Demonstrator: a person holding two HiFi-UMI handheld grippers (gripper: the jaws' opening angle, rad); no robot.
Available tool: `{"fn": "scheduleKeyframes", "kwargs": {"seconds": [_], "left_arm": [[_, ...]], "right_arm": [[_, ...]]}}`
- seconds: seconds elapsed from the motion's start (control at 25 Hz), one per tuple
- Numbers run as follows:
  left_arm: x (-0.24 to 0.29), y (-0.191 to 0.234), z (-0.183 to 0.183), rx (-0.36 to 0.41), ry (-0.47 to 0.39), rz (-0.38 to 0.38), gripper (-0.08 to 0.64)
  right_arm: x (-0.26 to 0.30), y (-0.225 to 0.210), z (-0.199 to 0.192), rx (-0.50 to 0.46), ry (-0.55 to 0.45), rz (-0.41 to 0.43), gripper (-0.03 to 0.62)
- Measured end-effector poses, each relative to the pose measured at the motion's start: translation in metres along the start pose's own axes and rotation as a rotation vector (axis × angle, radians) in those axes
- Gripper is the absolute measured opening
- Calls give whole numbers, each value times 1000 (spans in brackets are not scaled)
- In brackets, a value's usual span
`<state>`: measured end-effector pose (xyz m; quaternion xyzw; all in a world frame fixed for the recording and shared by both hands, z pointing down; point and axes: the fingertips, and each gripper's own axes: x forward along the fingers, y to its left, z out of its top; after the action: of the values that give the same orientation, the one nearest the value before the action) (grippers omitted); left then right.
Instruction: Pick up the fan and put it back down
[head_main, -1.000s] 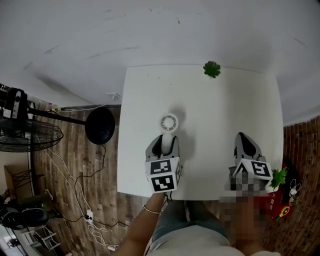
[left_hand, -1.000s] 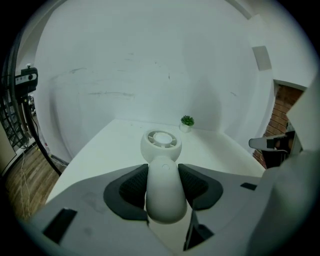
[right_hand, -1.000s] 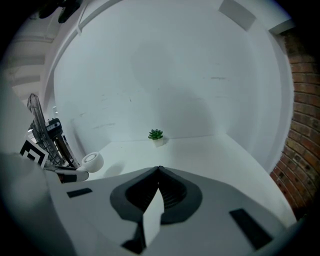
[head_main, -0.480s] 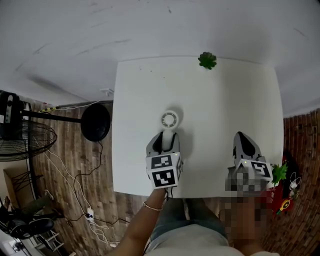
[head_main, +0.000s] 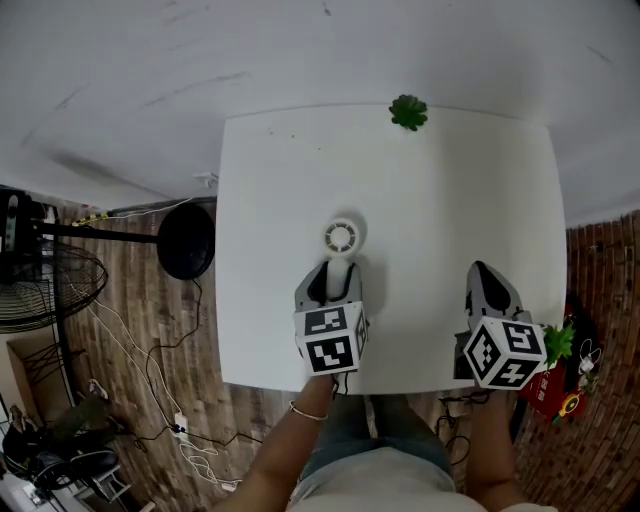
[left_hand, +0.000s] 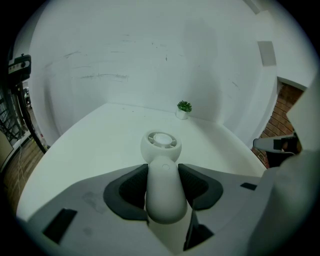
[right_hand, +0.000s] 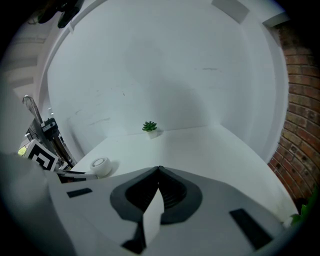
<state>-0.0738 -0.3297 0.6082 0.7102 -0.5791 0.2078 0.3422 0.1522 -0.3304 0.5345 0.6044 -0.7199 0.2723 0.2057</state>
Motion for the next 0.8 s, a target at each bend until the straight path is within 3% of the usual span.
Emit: {"fn": "scheduleKeyframes", "kwargs": {"seconds": [0.8], "left_arm": [[10,-14,-12,-33,58,-4,193]], "right_arm": [[-3,-18,-8,31,8,-12,2]]}}
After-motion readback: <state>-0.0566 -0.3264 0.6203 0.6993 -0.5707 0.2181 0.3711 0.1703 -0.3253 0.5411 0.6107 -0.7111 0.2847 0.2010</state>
